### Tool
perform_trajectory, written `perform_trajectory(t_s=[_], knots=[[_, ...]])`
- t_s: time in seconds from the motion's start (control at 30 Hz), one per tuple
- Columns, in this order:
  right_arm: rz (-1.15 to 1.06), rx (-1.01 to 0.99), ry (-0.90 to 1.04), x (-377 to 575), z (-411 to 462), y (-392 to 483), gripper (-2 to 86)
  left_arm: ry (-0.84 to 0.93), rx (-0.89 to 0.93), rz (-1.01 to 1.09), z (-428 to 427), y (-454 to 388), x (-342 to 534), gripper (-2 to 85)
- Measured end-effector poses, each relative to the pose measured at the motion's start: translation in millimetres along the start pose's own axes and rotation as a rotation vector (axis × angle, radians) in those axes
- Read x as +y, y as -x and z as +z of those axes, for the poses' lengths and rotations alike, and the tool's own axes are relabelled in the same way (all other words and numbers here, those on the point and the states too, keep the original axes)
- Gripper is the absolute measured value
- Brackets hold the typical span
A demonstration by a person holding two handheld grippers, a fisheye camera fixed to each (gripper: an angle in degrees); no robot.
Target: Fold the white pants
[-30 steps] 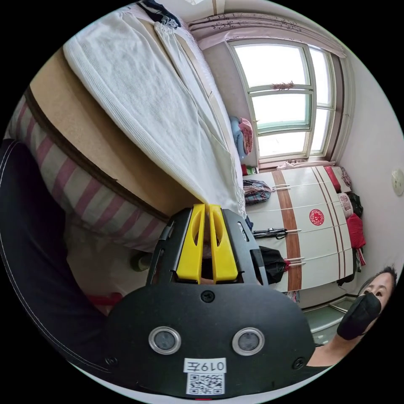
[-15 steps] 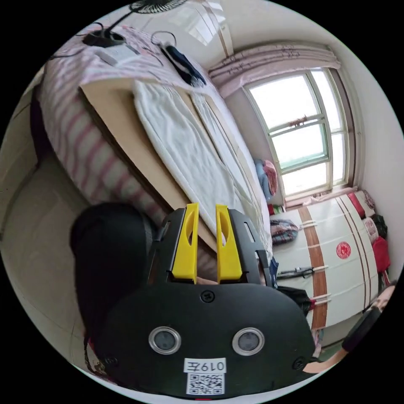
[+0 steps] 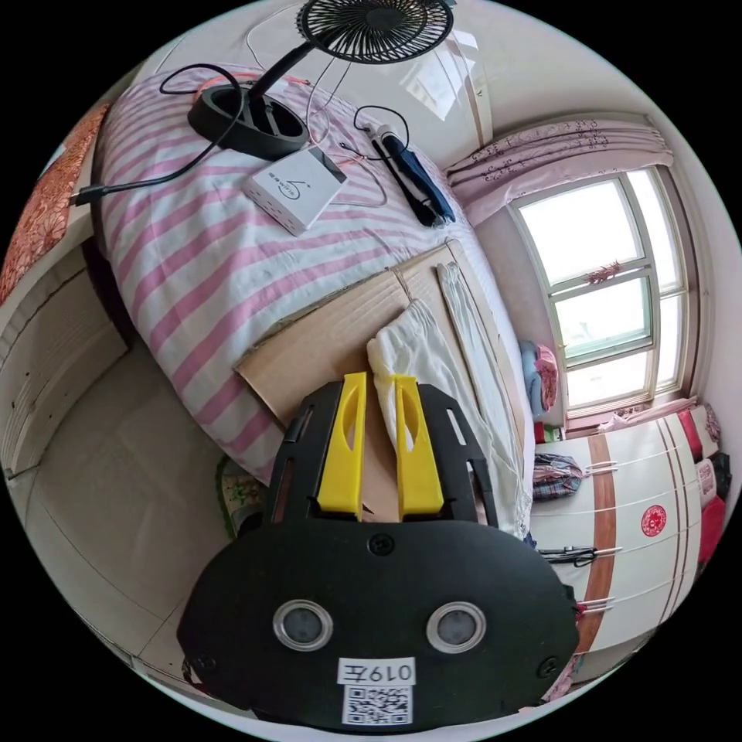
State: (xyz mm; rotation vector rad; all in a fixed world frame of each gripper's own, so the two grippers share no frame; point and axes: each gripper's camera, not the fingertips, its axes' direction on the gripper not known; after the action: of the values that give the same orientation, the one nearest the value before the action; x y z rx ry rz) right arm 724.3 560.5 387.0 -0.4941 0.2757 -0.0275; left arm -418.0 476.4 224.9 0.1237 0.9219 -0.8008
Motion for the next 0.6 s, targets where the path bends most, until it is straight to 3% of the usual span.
perform_trajectory(t_s=[0.13, 0.43, 0.6], knots=[[-0.013, 0.013, 0.012, -4, 2, 0, -0.7, 0.006, 0.116, -0.005, 0, 14, 1, 7.6], [-0.015, 0.019, 0.018, -12, 5, -7, -0.7, 0.061, 0.008, 0.04, 12, 28, -19, 4.0], [-0.02, 0.026, 0.015, -16, 4, -12, -0.8, 0.03, 0.107, 0.049, -4, 45, -19, 2.1]])
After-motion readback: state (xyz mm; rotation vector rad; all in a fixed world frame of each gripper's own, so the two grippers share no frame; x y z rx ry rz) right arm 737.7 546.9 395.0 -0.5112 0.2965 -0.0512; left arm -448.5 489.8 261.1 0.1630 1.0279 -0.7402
